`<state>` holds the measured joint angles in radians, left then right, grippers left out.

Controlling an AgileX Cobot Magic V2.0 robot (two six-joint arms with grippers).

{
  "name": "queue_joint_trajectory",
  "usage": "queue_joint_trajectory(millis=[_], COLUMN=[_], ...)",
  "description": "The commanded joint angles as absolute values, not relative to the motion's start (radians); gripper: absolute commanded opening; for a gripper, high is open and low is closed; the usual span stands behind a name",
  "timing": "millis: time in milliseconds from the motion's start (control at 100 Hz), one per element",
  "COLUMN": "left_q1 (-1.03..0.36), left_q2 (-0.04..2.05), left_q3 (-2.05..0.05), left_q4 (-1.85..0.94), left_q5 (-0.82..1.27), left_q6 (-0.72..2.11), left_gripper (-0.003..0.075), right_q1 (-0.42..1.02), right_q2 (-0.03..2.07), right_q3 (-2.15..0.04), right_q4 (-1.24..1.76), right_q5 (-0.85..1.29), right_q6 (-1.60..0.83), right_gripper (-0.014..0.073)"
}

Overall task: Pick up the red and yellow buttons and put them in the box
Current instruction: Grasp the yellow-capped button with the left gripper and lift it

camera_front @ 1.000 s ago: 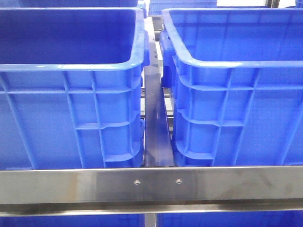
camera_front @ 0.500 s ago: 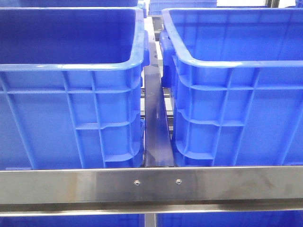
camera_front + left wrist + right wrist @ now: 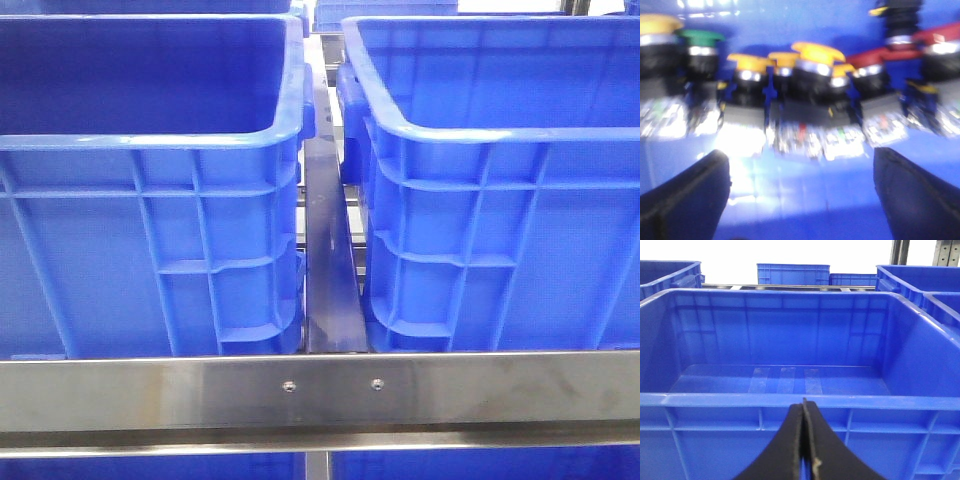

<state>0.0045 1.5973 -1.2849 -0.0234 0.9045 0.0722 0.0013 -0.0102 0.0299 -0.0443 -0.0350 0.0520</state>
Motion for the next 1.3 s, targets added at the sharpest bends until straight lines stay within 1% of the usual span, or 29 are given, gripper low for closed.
queue_joint_trajectory(millis=[0, 250, 450, 550, 650, 840, 910, 1110, 1290], left_q1=[-0.003, -0.003, -0.003, -0.003, -0.003, -0.003, -0.003, -0.003, -0.005], left_q2=[1.62, 1.75, 1.794, 1.796, 1.796, 1.796, 1.796, 1.787, 1.73], left_q3=[-1.368, -1.453, -1.455, -1.455, -1.455, -1.455, -1.455, -1.455, -1.455], left_q4=[-0.026, -0.026, -0.026, -0.026, -0.025, -0.025, -0.025, -0.026, -0.033], left_q5=[0.905, 0.942, 0.942, 0.939, 0.926, 0.921, 0.921, 0.923, 0.921], left_q6=[0.071, 0.071, 0.071, 0.071, 0.071, 0.071, 0.071, 0.112, 0.155], left_gripper=[0.0557, 0.0557, 0.0556, 0.054, 0.0482, 0.0264, 0.0217, 0.0211, 0.0211], right_q1=[-0.001, -0.001, -0.001, -0.001, -0.001, -0.001, -0.001, -0.001, -0.001], right_q2=[-0.034, -0.034, -0.034, -0.034, -0.034, -0.034, -0.034, -0.034, -0.034], right_q3=[0.012, 0.012, 0.012, 0.012, 0.012, 0.012, 0.012, 0.012, 0.012], right_q4=[-0.042, -0.042, -0.042, -0.042, -0.042, -0.042, -0.042, -0.042, -0.042], right_q5=[-0.11, -0.11, -0.11, -0.11, -0.11, -0.11, -0.11, -0.11, -0.11], right_q6=[0.049, 0.049, 0.049, 0.049, 0.049, 0.049, 0.049, 0.049, 0.049], right_gripper=[-0.0056, -0.0056, -0.0056, -0.0056, -0.0056, -0.0056, -0.0056, -0.0056, -0.0056])
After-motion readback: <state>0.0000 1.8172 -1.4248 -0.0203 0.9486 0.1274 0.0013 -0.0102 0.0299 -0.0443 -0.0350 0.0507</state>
